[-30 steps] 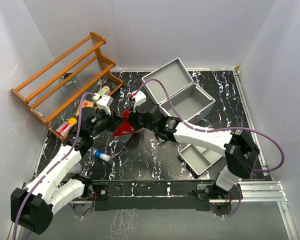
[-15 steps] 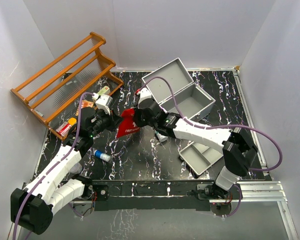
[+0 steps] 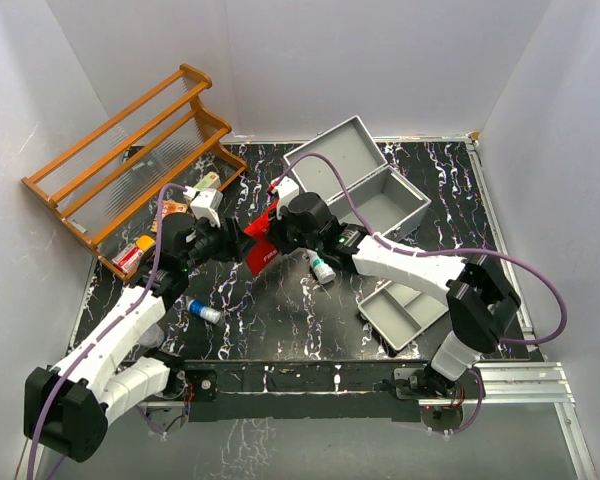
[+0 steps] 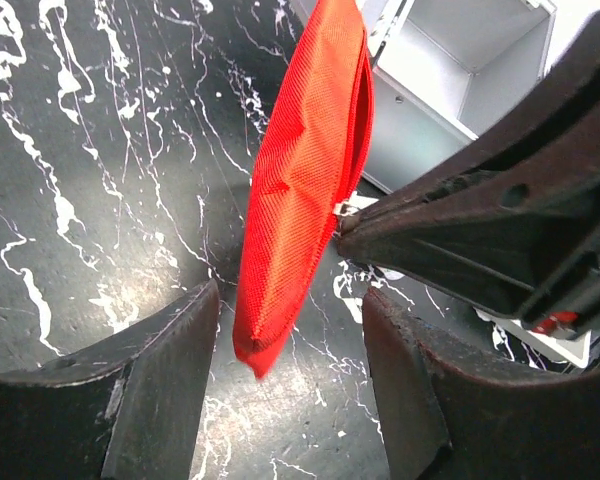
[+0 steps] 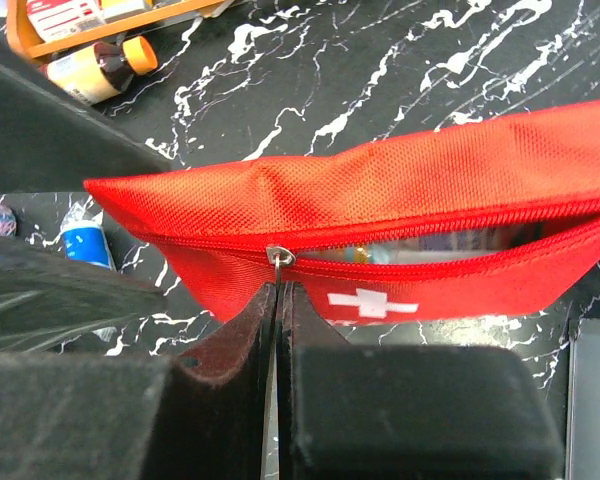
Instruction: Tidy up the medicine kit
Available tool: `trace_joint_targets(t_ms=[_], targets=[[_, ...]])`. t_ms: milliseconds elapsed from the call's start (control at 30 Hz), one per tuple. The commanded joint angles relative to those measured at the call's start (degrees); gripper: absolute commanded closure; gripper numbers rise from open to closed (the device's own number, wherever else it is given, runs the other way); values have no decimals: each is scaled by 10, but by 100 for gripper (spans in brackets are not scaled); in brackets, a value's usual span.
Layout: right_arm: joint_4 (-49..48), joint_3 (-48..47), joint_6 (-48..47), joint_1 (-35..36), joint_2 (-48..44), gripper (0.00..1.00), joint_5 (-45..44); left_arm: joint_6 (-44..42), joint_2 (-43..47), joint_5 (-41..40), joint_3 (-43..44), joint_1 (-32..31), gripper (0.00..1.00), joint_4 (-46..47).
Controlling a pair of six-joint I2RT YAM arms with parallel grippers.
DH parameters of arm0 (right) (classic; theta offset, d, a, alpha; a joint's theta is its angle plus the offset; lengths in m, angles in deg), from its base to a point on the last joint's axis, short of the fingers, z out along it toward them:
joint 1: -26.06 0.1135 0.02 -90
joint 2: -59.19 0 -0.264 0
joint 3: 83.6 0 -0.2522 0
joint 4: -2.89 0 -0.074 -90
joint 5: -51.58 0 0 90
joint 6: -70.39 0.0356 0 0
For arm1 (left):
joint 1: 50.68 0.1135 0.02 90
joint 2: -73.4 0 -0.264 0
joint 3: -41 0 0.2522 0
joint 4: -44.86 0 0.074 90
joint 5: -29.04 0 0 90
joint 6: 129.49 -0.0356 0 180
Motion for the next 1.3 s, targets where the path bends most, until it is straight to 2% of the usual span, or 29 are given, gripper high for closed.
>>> trace_joint_targets(t_ms=[0, 133, 300, 333, 467, 600, 767, 933, 1133, 1267], targets=[[-65, 2, -45, 1, -37, 100, 38, 27, -20, 8, 18, 1, 42, -3], [-72, 11, -45, 0, -38, 100, 54, 24, -38, 11, 23, 1, 42, -13], [-75, 19, -45, 1, -35, 100, 54, 20, -42, 22, 32, 1, 60, -20], [-75, 19, -45, 1, -35, 100, 51, 21, -41, 19, 34, 1, 61, -21], [-75, 22, -43, 1, -32, 100, 49, 24, -31, 18, 33, 2, 48, -8], [-77, 22, -39, 1, -32, 100, 54, 33, -35, 29, 26, 1, 48, 19], [-79, 23, -37, 1, -33, 100, 55, 34, -53, 44, 30, 1, 68, 29], [-79, 27, -33, 1, -31, 100, 31, 19, -59, 42, 35, 1, 99, 20], [-56, 35, 8, -7, -23, 100, -94, 0, -48, 18, 38, 1, 100, 1], [-52, 50, 36, -21, -31, 100, -137, -6, -44, 1, 38, 1, 100, -10]])
